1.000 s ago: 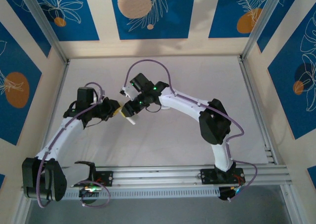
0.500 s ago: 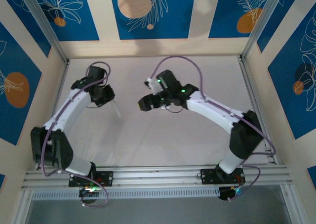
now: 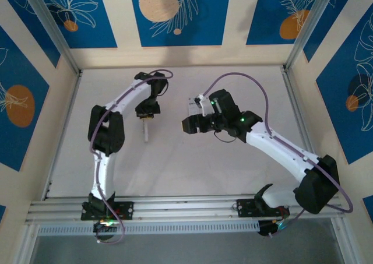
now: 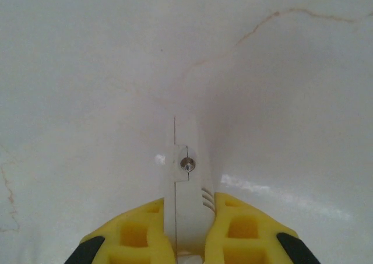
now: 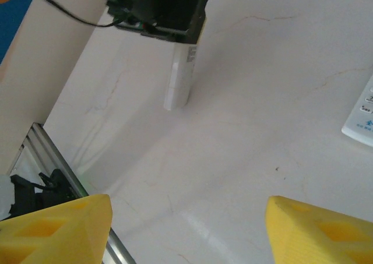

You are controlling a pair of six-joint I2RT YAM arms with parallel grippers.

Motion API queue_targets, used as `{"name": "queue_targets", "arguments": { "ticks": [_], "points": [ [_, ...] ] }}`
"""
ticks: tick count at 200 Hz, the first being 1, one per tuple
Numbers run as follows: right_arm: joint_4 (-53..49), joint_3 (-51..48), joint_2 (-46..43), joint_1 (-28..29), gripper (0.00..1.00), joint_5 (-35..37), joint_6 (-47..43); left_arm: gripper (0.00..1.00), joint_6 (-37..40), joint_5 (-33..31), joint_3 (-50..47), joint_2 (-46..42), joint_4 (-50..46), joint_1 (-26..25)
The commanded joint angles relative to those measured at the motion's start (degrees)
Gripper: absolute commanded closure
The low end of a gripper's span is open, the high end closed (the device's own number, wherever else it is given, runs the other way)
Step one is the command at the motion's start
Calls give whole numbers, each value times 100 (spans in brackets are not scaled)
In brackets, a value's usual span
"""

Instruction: Load the batteries into the remote control

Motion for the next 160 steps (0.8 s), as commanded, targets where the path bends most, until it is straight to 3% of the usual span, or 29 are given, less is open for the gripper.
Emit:
{"name": "queue_targets", "arguments": {
  "ticks": [1, 64, 121, 160],
  "points": [
    [-7, -231, -272, -23, 30, -25, 135, 88, -542, -307, 475, 339, -613, -3],
    [-44, -800, -1070, -91, 29, -15, 215, 78, -621, 33, 1436, 1350, -617, -3],
    [-264, -1210, -1744, -354, 18, 117, 253, 75, -189, 485, 1439, 1677, 16, 14],
    [-371, -1468, -2148, -795, 7, 83, 399, 63, -47, 824, 1596, 1738, 330, 15]
  ]
}}
